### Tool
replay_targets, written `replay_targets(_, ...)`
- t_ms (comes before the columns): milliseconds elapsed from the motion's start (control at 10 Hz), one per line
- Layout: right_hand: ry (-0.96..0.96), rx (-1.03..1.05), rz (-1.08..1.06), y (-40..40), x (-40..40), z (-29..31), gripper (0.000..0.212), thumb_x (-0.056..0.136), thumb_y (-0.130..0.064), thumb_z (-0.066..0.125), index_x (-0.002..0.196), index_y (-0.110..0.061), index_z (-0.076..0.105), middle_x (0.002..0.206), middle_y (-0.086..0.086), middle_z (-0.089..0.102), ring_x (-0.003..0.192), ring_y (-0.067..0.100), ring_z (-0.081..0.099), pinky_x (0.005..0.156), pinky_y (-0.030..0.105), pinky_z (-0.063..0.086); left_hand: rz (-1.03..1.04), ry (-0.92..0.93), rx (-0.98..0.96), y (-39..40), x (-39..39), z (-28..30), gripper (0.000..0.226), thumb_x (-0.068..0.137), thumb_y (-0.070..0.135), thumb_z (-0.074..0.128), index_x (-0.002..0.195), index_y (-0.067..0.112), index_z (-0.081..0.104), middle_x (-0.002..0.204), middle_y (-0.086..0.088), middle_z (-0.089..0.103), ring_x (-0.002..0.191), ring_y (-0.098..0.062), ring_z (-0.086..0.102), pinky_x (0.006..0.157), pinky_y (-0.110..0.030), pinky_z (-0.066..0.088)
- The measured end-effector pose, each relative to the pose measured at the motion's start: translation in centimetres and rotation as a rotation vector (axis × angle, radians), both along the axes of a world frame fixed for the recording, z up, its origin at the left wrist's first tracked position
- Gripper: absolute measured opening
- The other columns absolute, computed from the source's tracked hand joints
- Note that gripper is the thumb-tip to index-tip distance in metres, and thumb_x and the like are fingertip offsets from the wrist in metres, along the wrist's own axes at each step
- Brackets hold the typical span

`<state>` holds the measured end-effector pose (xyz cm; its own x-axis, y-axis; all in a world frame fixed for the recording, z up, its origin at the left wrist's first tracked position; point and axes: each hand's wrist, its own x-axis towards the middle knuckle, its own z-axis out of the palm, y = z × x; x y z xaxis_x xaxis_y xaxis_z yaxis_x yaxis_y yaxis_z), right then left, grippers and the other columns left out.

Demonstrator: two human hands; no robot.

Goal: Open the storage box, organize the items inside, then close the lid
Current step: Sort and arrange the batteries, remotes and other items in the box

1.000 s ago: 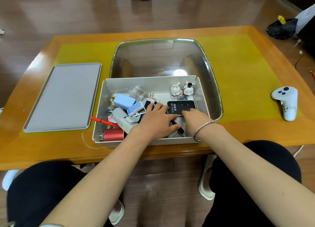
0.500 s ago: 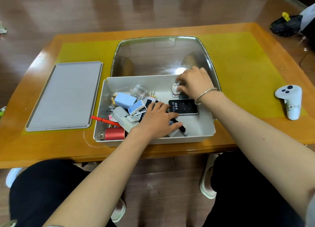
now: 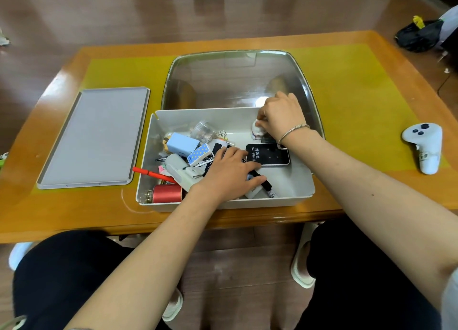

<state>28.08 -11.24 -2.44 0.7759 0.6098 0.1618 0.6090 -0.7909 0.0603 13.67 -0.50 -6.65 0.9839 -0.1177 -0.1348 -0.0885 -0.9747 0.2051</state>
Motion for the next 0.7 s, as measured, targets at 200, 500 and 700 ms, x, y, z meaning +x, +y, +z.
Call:
replay_targets(200, -0.010, -0.007, -0.004, -0.1, 0.1, -0.1, 0.020, 0.087, -0.037, 0.061, 0.094, -0.023, 0.073, 0.100, 0.001, 0.066, 0.104, 0.024, 0.046, 0.082, 0.037, 0.028, 0.002, -0.002, -0.006, 0.0, 0.1, -0.1, 0.050, 0.093, 0.063, 0.036, 0.135, 0.039, 0.050, 0.147, -0.003, 0.038, 0.140, -0.022, 0.021, 0.117, -0.043, 0.008)
replay_targets(500, -0.007, 0.049, -0.017, -0.8, 0.1, 0.5, 0.023, 0.083, -0.042, 0.065, 0.095, -0.024, 0.072, 0.102, 0.001, 0.067, 0.105, 0.024, 0.048, 0.084, 0.036, 0.029, 0.011, -0.026, -0.026, 0.1, 0.2, -0.3, 0.053, 0.094, 0.061, 0.033, 0.138, 0.036, 0.047, 0.146, -0.003, 0.040, 0.138, -0.023, 0.024, 0.116, -0.043, 0.011)
replay_targets(700, -0.021, 0.072, -0.062, -3.6, 1.2, 2.0, 0.020, 0.083, -0.039, 0.066, 0.097, -0.024, 0.071, 0.102, 0.006, 0.066, 0.104, 0.028, 0.050, 0.083, 0.037, 0.033, 0.063, -0.097, -0.073, -0.1, 1.4, 0.2, 0.060, 0.097, 0.056, 0.033, 0.146, 0.021, 0.036, 0.147, -0.002, 0.039, 0.136, -0.024, 0.027, 0.111, -0.039, 0.018)
